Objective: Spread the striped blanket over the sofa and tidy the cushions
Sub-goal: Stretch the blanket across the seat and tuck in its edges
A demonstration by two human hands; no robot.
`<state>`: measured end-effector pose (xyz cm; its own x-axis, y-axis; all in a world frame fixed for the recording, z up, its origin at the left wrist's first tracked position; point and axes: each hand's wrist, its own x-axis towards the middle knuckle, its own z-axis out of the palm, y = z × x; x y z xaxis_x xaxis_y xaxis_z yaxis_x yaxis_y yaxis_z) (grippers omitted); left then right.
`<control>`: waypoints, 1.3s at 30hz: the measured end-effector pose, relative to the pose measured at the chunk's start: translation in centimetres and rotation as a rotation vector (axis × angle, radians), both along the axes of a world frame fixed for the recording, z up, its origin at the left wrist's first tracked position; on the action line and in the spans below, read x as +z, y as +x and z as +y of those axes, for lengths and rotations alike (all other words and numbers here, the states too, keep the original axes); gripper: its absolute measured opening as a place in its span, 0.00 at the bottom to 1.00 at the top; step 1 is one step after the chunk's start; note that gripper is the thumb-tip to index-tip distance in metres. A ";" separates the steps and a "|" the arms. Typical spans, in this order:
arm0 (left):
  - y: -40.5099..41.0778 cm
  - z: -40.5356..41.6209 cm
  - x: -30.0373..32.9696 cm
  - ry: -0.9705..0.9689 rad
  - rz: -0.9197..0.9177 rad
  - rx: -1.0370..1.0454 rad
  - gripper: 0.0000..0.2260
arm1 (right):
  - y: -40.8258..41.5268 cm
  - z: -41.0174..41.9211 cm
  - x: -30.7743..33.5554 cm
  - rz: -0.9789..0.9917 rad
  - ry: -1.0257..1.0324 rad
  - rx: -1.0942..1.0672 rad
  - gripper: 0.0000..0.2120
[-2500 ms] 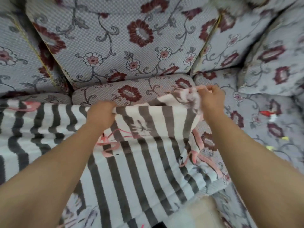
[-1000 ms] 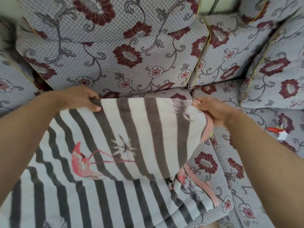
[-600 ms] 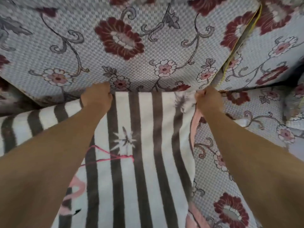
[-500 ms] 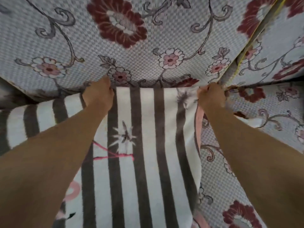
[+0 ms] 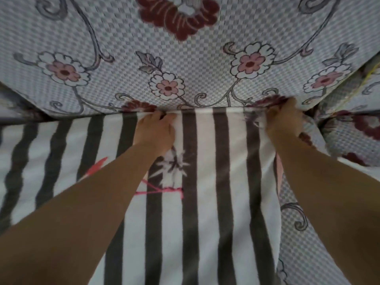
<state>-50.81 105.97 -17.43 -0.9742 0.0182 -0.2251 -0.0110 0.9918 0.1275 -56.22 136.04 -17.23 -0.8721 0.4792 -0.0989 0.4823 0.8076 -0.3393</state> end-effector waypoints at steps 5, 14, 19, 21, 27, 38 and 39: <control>-0.8 -0.5 2.2 0.022 -0.355 -0.046 0.26 | 0.1 -0.4 1.6 -0.146 -0.066 -0.014 0.31; 5.8 -2.9 6.8 0.117 -0.345 -0.041 0.28 | 8.5 -7.3 4.1 -0.454 0.162 0.604 0.29; 9.6 -10.7 10.3 0.188 -0.286 0.139 0.23 | 10.1 -12.7 7.1 -0.457 0.228 0.743 0.24; 10.7 -13.8 11.4 0.164 -0.269 0.185 0.22 | 10.9 -16.1 8.3 -0.428 0.178 0.858 0.23; 14.6 -23.4 13.4 0.165 -0.212 0.349 0.20 | 14.0 -28.9 11.2 -0.295 -0.051 1.044 0.19; 16.2 -41.9 10.3 0.054 -0.035 0.510 0.19 | 13.5 -46.3 8.6 -0.153 -0.032 1.088 0.12; 15.6 -44.0 9.8 0.055 -0.008 0.539 0.19 | 12.7 -48.0 7.8 -0.125 -0.015 1.056 0.12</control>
<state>-35.18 61.98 -7.68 -0.8469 -0.4718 -0.2453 -0.5176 0.8371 0.1770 -43.50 88.00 -9.47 -0.8286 -0.5164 -0.2163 -0.4282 0.8334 -0.3494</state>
